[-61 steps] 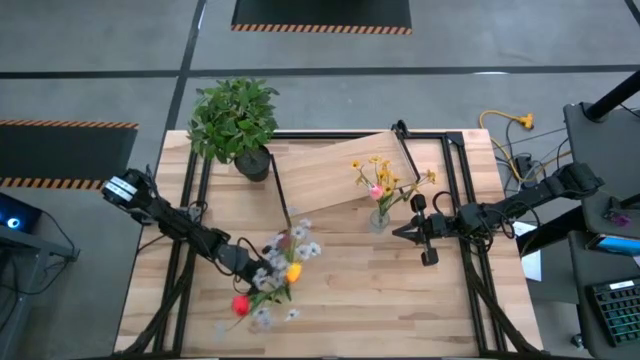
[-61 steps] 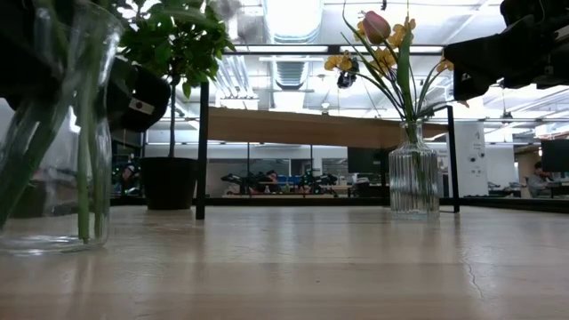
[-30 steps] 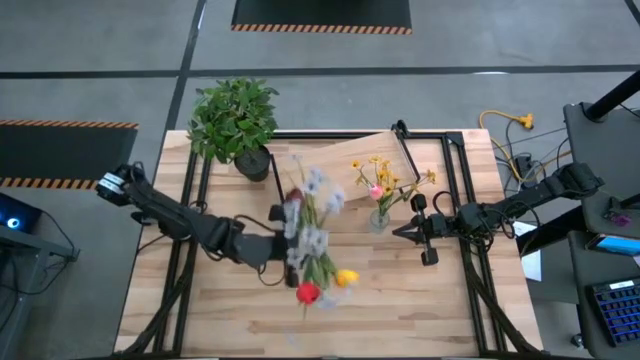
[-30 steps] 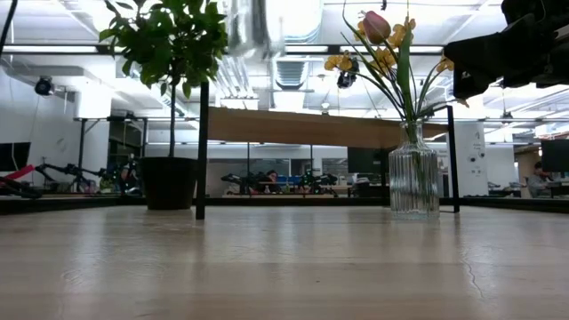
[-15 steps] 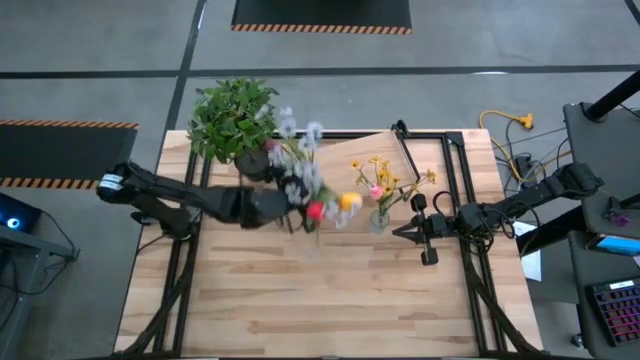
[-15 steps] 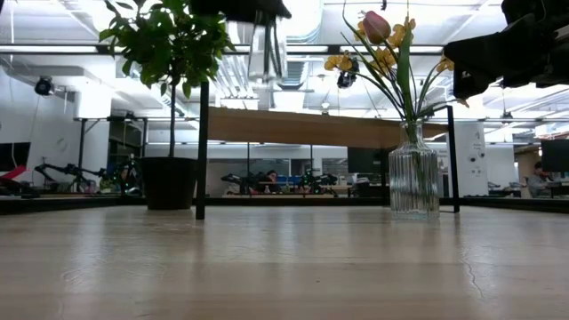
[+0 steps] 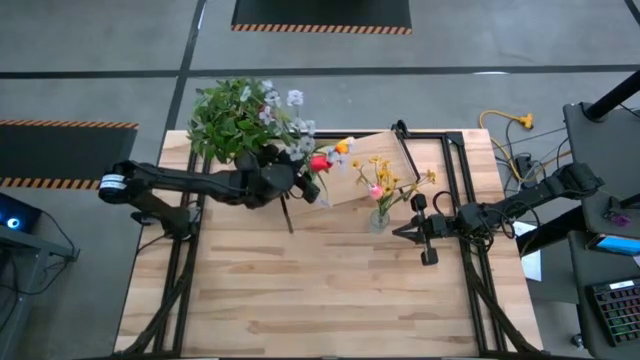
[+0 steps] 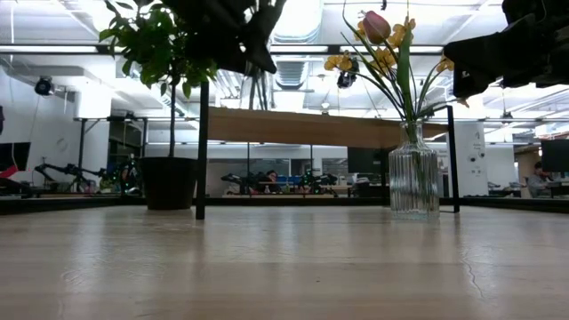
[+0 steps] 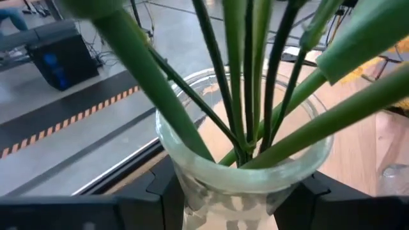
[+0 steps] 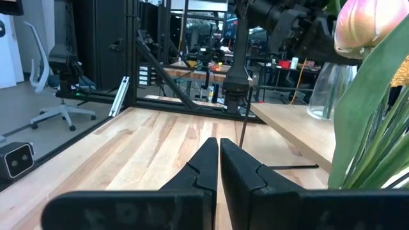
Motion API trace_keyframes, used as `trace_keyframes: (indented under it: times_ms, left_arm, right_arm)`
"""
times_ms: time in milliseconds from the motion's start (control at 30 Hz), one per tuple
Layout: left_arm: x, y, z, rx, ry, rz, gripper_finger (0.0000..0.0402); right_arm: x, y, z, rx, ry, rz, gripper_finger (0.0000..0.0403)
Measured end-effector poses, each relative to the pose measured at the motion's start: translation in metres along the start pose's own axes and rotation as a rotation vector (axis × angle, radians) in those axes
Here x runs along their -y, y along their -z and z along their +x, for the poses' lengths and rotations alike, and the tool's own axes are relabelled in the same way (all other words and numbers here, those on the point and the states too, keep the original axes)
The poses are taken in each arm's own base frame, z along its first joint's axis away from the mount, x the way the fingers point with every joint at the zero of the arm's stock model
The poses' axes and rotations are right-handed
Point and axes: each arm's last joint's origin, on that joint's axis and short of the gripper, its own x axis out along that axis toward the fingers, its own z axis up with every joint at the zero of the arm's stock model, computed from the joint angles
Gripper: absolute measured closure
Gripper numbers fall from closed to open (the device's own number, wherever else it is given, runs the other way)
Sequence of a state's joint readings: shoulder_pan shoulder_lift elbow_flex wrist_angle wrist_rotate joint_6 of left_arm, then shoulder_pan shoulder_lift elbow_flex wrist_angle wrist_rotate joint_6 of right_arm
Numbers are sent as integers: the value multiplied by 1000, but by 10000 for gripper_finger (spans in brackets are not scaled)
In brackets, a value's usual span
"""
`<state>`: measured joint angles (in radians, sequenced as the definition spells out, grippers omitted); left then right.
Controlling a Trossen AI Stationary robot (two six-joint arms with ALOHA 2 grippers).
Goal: Pick and place flowers into a vace then onto a shelf
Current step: Move the bottom transparent vase on the shelf, then move the transparent vase on the shelf
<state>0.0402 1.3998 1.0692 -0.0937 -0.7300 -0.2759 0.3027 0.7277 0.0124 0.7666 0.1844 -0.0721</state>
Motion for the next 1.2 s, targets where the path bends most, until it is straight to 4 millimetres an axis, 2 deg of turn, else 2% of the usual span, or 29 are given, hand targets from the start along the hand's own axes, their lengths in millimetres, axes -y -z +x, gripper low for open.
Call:
trace_keyframes:
  times_ms: [300,700,833,1000,1200]
  left_arm:
    - [0,4,1,-18,37,-18,242]
    - [-3,3,-1,-19,41,9,142]
    - [-9,-3,-10,-10,53,10,121]
    - [-21,-11,-28,-23,90,12,118]
    - [-28,-6,-53,-37,193,26,117]
  right_arm:
    - [0,0,0,0,0,-1,394]
    - [0,0,0,-1,0,0,394]
    - [0,0,0,-2,0,0,394]
    - [0,1,0,-5,0,0,394]
    - [0,1,0,-7,-1,-5,394]
